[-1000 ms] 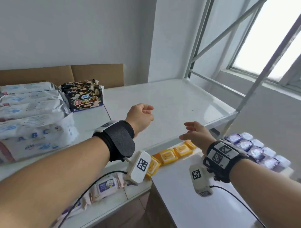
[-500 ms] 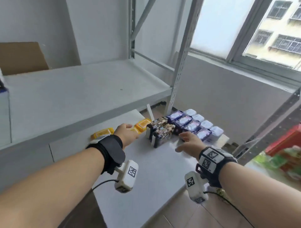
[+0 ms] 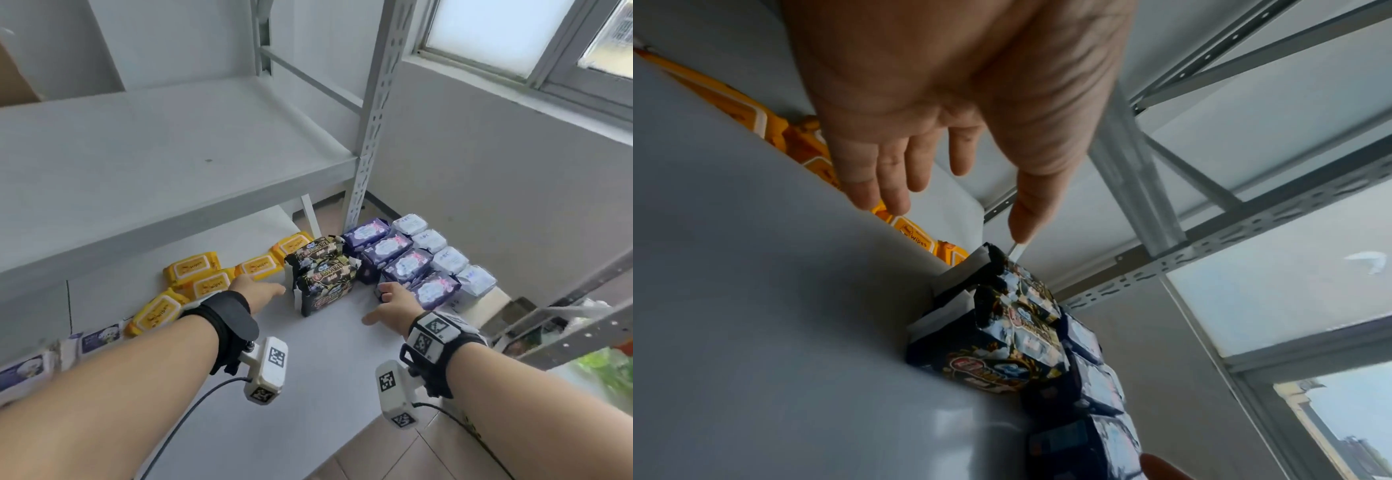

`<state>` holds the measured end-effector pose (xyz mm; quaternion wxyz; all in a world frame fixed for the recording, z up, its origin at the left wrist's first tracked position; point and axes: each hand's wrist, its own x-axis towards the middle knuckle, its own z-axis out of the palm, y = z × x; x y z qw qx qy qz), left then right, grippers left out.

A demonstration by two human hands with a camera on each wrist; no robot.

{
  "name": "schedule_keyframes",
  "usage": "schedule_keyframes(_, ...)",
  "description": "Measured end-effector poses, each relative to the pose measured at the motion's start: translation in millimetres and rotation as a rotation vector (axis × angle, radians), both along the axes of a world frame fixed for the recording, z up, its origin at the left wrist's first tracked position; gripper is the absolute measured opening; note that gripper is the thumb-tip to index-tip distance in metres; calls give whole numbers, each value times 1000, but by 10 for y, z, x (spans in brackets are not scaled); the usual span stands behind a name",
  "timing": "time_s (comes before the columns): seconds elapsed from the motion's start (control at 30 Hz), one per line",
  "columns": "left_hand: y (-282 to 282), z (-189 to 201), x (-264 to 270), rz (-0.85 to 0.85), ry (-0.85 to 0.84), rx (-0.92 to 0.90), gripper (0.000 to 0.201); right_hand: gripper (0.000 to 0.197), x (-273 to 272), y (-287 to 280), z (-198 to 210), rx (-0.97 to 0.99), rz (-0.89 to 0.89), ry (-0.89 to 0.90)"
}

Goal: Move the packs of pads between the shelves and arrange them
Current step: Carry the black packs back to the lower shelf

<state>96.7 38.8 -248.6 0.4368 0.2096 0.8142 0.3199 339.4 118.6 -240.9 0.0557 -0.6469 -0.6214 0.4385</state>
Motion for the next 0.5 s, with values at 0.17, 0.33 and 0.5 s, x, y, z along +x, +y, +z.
schedule_keyframes(0.17, 491, -312, 0, 52, 20, -65, 80, 83, -165, 481, -449, -83, 13, 19)
schedule_keyframes(0.33, 854, -550, 46, 106, 10, -58, 78, 89, -322, 883, -769, -112, 25, 52)
schedule_keyframes(0.5, 1217, -733, 116, 199, 58, -5, 90, 63, -414, 1098, -1031, -62, 79, 101)
